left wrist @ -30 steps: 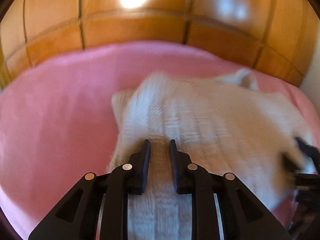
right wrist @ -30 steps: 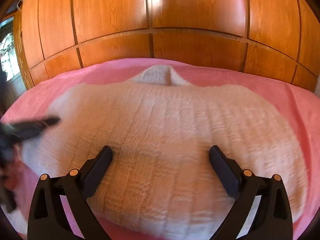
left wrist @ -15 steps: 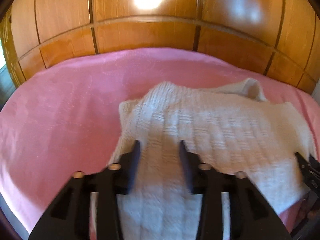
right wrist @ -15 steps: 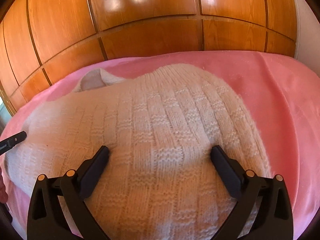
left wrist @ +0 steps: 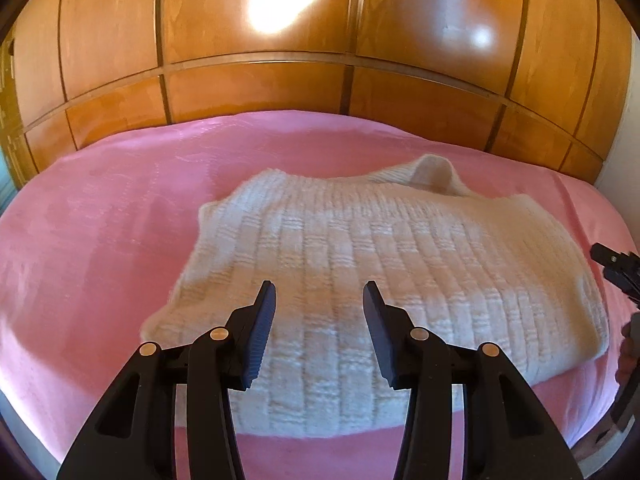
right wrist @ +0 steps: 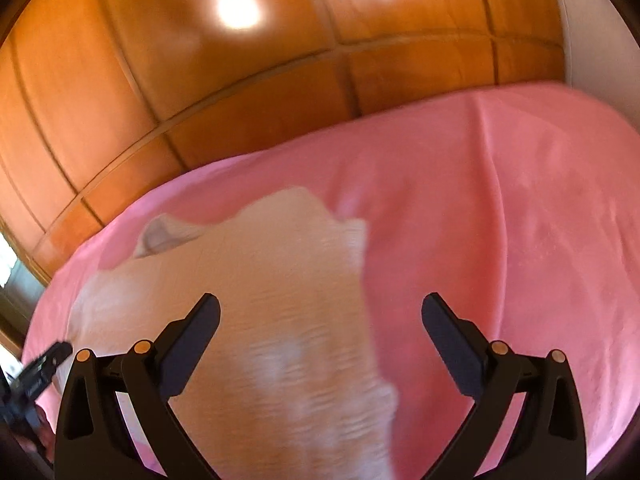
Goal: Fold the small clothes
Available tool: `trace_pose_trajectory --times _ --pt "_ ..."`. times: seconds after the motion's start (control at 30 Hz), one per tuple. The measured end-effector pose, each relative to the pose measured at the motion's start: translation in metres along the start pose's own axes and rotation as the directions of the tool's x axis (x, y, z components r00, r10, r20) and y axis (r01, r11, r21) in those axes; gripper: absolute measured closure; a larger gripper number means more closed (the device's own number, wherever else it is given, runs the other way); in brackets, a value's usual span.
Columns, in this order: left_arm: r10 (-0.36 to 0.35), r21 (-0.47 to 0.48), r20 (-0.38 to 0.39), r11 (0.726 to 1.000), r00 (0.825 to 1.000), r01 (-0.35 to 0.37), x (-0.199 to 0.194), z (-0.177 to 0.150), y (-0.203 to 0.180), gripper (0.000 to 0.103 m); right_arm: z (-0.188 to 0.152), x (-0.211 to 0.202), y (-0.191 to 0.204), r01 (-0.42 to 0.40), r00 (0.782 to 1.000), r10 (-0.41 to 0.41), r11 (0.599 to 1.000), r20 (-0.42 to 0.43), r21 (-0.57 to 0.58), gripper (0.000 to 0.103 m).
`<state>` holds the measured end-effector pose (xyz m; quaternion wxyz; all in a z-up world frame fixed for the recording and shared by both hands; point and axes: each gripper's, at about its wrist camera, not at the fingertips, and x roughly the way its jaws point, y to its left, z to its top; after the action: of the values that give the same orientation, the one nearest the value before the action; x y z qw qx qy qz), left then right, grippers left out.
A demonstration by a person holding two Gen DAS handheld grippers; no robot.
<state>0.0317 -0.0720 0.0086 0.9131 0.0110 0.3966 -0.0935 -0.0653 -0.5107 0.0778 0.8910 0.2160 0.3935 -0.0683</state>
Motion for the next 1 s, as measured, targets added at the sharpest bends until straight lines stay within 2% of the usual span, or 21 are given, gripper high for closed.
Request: trace_pose_trajectory --times 0.13,0.2,0.33,0.4,0.57,0.63,0.7,0.8,0.87,1.0 --pt "-0.005 0.017 -0.006 1.000 1.000 0.005 0.005 -0.001 -0.008 0.058 0.003 0.020 -0.028 0.002 0.998 0.002 0.998 -0.058 0.069 0.003" --pt "-0.010 0.025 -0.010 1.000 1.000 0.010 0.007 -0.001 -0.012 0.058 0.002 0.031 -0.036 -0.029 0.995 0.037 0.995 -0.093 0.095 0.003" --pt "-0.007 0.045 -0.017 0.999 1.000 0.008 0.014 -0.002 -0.020 0.058 -0.001 0.036 -0.039 -0.084 0.990 0.095 0.991 -0.106 0.106 0.003" --pt "-0.008 0.051 -0.021 0.999 1.000 0.009 0.019 -0.002 -0.024 0.058 -0.004 0.034 -0.040 -0.124 0.983 0.136 0.987 -0.120 0.104 0.008" --pt "-0.017 0.056 -0.011 0.998 1.000 0.018 0.023 0.001 -0.032 0.058 -0.014 0.028 -0.035 -0.200 0.964 0.211 0.977 -0.164 0.079 0.025" --pt "-0.023 0.069 -0.010 0.997 1.000 0.024 0.024 0.002 -0.038 0.058 -0.018 0.025 -0.034 -0.226 0.954 0.236 0.971 -0.183 0.077 0.038" --pt "-0.031 0.079 -0.014 0.996 0.999 0.032 0.027 0.003 -0.042 0.058 -0.021 0.024 -0.032 -0.248 0.944 0.259 0.966 -0.207 0.075 0.047" --pt "-0.027 0.101 -0.031 0.994 0.999 0.030 0.035 0.002 -0.049 0.058 -0.024 0.021 -0.025 -0.261 0.934 0.267 0.964 -0.237 0.059 0.055" --pt "-0.024 0.107 -0.039 0.994 0.999 0.028 0.040 0.001 -0.051 0.058 -0.024 0.020 -0.021 -0.272 0.927 0.276 0.961 -0.254 0.053 0.067" --pt "-0.012 0.125 -0.045 0.992 0.999 0.018 0.047 0.001 -0.055 0.058 -0.022 0.015 -0.010 -0.259 0.929 0.260 0.965 -0.263 0.037 0.075"
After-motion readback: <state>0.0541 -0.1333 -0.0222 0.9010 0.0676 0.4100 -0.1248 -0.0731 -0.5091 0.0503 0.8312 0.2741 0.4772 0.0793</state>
